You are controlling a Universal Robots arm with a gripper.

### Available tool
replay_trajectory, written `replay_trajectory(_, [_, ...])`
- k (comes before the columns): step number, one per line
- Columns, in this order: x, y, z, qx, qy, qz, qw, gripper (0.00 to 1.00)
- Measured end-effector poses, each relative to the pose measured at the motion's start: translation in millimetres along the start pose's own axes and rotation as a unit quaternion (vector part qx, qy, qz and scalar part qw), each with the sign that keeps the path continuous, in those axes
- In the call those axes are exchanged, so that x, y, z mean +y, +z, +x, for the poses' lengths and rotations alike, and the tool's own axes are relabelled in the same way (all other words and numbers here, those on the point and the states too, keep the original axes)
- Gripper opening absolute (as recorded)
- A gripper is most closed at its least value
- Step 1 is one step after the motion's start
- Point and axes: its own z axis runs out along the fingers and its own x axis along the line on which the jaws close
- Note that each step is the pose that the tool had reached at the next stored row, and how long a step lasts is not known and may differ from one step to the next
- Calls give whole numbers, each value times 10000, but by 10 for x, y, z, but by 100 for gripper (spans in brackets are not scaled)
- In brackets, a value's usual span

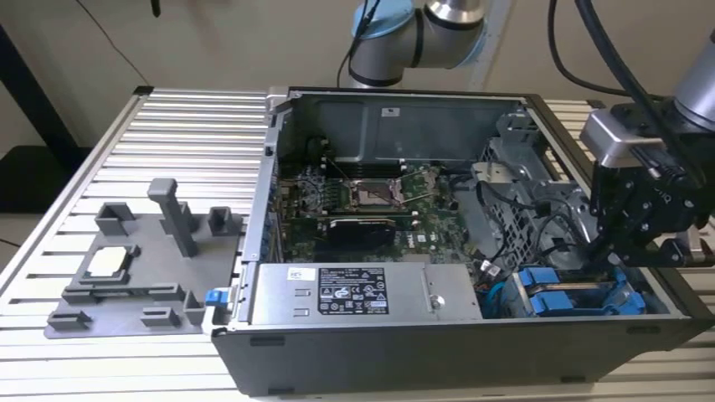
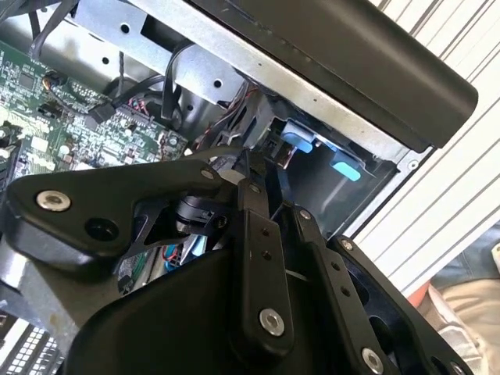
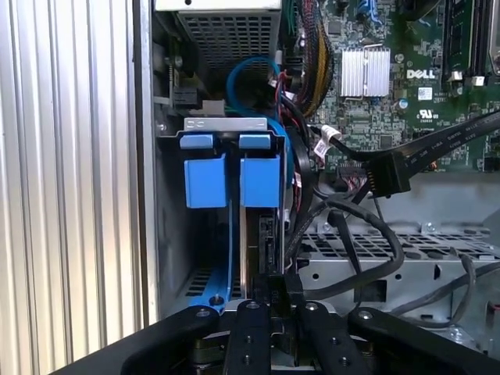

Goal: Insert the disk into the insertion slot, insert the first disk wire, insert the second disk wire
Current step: 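Insert the first disk wire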

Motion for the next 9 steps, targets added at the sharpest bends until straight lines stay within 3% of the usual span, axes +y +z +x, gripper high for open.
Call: replay_trajectory(9, [-5, 12, 10, 0, 45, -1, 10000, 19])
